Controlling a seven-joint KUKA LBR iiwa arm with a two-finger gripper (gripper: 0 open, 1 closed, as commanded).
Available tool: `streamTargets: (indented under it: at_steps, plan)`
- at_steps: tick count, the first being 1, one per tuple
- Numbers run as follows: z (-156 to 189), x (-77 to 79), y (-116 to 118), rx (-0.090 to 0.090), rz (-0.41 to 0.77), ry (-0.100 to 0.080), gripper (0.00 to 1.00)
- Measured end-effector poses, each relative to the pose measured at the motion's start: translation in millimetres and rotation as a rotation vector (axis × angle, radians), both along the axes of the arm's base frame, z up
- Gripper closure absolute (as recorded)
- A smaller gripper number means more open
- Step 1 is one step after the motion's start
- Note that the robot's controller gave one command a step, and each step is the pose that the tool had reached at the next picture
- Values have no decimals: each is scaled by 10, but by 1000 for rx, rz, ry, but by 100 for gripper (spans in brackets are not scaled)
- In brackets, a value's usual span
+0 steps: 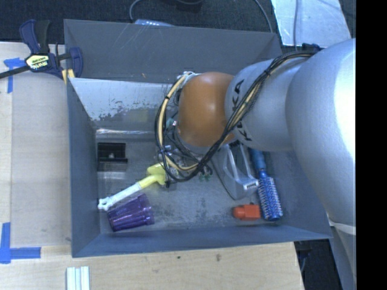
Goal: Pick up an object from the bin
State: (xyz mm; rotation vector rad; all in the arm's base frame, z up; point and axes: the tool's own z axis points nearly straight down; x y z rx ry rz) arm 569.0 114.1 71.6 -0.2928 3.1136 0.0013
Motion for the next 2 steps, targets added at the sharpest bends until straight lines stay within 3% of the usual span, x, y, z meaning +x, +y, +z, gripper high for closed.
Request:
streamTargets:
  at_steps: [2]
  plan:
    - [53, -19, 3, -2, 1, 8, 100]
